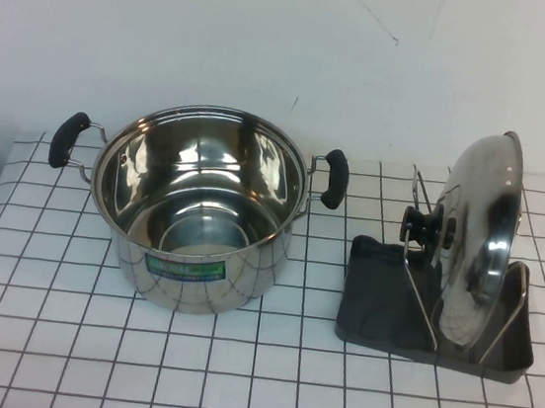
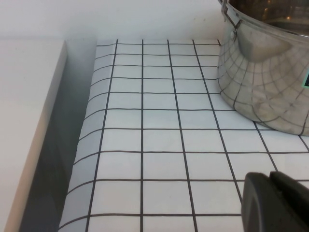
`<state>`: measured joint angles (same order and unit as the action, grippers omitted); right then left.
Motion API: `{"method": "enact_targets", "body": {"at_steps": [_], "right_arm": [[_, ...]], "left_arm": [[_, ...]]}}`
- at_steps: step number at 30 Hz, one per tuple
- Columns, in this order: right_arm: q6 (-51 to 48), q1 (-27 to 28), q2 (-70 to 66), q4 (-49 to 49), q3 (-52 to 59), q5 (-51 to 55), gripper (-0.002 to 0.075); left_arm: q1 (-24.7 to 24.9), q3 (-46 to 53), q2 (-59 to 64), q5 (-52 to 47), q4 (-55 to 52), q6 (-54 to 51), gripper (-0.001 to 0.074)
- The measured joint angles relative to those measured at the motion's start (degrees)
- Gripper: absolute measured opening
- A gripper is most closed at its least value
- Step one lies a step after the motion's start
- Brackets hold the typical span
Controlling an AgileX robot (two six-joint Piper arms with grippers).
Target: Put pot lid on rack
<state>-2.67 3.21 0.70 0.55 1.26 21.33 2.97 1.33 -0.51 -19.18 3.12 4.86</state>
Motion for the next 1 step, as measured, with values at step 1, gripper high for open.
{"method": "enact_targets", "body": {"at_steps": [1], "right_arm": [[0.25,0.00,0.00,0.00,0.00,0.00,-0.0001]], "left_arm": [[0.00,0.00,0.00,0.00,0.00,0.00,-0.0002]]}}
